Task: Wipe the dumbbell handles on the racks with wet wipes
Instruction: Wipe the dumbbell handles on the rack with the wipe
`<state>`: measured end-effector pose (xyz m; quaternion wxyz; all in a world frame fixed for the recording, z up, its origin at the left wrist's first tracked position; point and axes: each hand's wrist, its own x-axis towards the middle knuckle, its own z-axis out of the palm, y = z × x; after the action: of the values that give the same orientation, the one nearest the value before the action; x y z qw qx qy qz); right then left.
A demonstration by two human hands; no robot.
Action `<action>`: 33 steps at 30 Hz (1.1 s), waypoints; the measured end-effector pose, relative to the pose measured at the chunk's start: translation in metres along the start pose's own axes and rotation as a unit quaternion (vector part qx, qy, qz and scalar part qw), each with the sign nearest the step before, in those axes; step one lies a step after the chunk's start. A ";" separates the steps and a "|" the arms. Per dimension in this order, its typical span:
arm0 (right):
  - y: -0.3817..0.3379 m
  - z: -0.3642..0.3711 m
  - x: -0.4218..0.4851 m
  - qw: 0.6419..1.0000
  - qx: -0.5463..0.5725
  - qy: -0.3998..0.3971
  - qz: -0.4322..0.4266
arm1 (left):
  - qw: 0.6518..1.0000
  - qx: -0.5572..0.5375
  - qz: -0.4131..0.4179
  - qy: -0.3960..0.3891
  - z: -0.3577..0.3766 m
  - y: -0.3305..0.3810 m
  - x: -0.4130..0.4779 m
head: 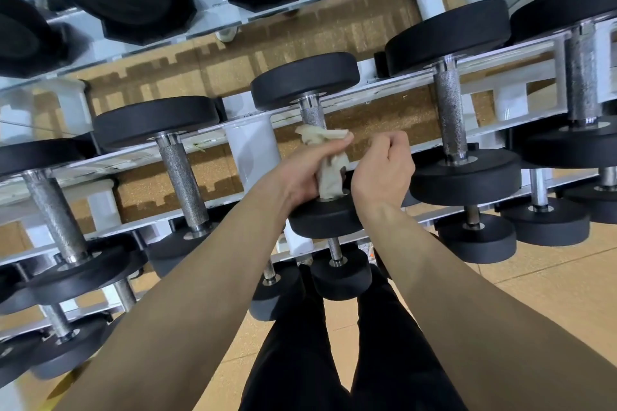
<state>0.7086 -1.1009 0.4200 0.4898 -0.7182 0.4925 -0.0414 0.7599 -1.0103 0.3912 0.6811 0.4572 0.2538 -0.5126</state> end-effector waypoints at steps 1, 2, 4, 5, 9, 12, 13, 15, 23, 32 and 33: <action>0.000 0.000 0.000 1.000 0.011 0.006 -0.004 | 1.000 -0.010 -0.015 0.004 -0.002 0.003 0.004; 0.001 0.000 -0.001 1.000 0.020 0.012 -0.007 | 0.999 -0.029 -0.015 0.003 -0.005 0.006 0.009; 0.001 0.001 -0.001 0.999 0.031 0.017 -0.005 | 0.996 -0.082 0.021 -0.025 -0.008 0.009 0.017; 0.001 0.001 0.000 0.999 0.033 0.016 -0.003 | 0.993 -0.111 0.039 -0.033 -0.007 0.011 0.019; 0.001 0.001 0.000 0.999 0.032 0.013 0.004 | 0.988 -0.129 0.067 0.045 0.001 0.012 0.019; 0.001 0.001 -0.001 1.000 0.023 0.014 0.003 | 0.979 0.047 0.058 0.192 0.008 -0.002 0.015; 0.000 0.001 -0.001 1.000 0.024 0.013 0.004 | 0.963 0.101 0.063 0.242 0.012 -0.009 0.013; 0.000 0.001 -0.001 1.000 0.024 0.013 0.001 | 0.946 0.148 0.082 0.276 0.019 -0.019 0.011; 0.001 0.002 0.000 1.000 0.023 0.008 0.001 | 0.978 0.048 0.103 0.176 -0.001 0.015 0.011; 0.001 0.002 0.000 1.000 0.019 0.001 0.002 | 0.966 0.172 0.166 0.097 -0.031 0.006 -0.004; 0.001 0.002 -0.001 1.000 0.017 -0.001 0.003 | 0.968 0.169 0.156 0.101 -0.040 0.005 -0.010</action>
<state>0.7089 -1.0990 0.4185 0.5023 -0.7084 0.4936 -0.0471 0.7658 -0.9700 0.3830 0.6360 0.6492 0.1565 -0.3866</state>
